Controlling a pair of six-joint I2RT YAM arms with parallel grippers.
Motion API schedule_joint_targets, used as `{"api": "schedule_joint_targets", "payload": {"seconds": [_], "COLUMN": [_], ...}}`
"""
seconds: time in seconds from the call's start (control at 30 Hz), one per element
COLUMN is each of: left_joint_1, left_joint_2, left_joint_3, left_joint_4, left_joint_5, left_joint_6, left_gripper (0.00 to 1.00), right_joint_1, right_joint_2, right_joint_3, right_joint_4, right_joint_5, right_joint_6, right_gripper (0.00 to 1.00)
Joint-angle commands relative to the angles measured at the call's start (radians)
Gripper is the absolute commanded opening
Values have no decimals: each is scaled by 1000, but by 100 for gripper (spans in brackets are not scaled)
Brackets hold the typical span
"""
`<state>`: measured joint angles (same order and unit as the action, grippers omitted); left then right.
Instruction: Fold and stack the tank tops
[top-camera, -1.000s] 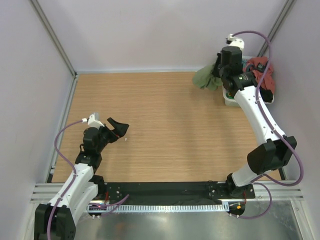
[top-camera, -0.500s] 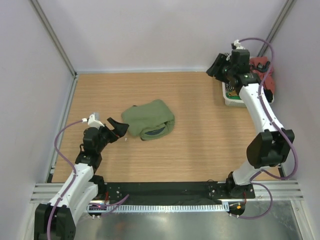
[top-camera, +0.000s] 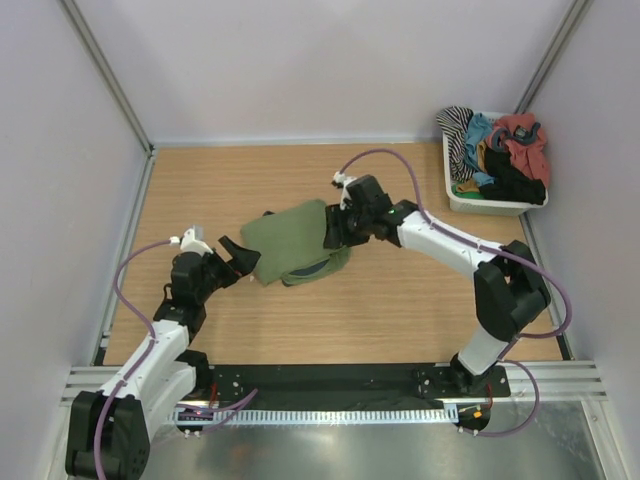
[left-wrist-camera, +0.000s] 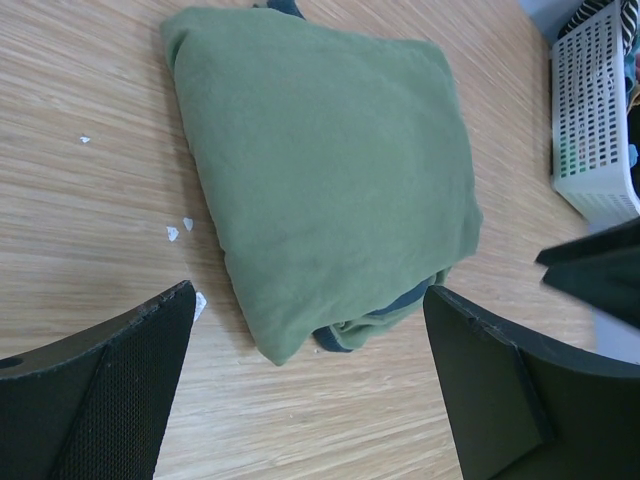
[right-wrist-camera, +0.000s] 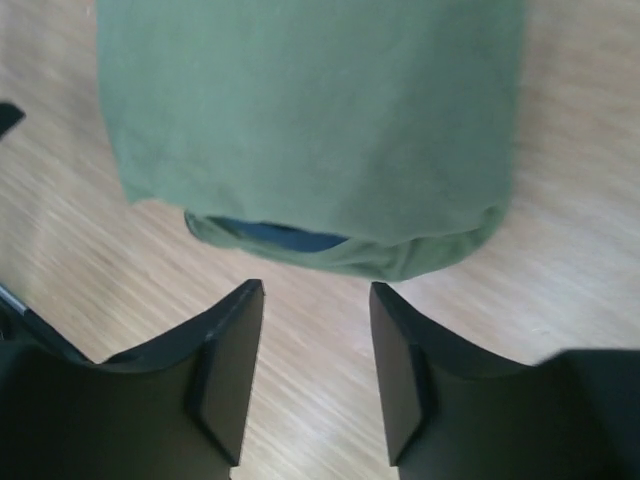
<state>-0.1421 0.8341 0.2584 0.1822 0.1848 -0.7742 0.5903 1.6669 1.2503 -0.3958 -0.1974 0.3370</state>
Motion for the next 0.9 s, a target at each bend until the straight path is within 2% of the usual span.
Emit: {"api": "schedule_joint_targets", "payload": {"seconds": [0.0, 0.1, 0.27, 0.47, 0.57, 0.7, 0.8, 0.83, 0.87], "left_joint_1": [-5, -4, -5, -7, -5, -7, -7, -7, -7], "left_joint_2": [0, 8, 13, 13, 7, -7, -15, -13, -15], "left_joint_3": [44, 47, 50, 56, 59, 56, 54, 54, 54], "left_joint_4": [25, 16, 13, -7, -15, -21, -24, -24, -24], "left_joint_5": [-1, -5, -8, -28, -33, -41, -47, -47, -48], "left_joint_6": [12, 12, 12, 12, 15, 15, 16, 16, 16], "left_gripper": [96, 96, 96, 95, 91, 91, 91, 91, 91], "right_joint_1": [130, 250, 354, 408, 421, 422, 434, 434, 436], "right_joint_2": [0, 49, 140, 270, 304, 361, 390, 398, 404], "right_joint_3": [-41, -35, 24, 110, 112, 132, 138, 141, 143], "right_joint_4": [58, 64, 72, 78, 130, 137, 156, 158, 160], "right_joint_5": [47, 165, 315, 375, 389, 411, 447, 473, 481], "right_joint_6": [-16, 14, 20, 7, -16, -41, -59, -62, -64], "right_gripper": [55, 57, 60, 60, 64, 64, 62, 58, 43]}}
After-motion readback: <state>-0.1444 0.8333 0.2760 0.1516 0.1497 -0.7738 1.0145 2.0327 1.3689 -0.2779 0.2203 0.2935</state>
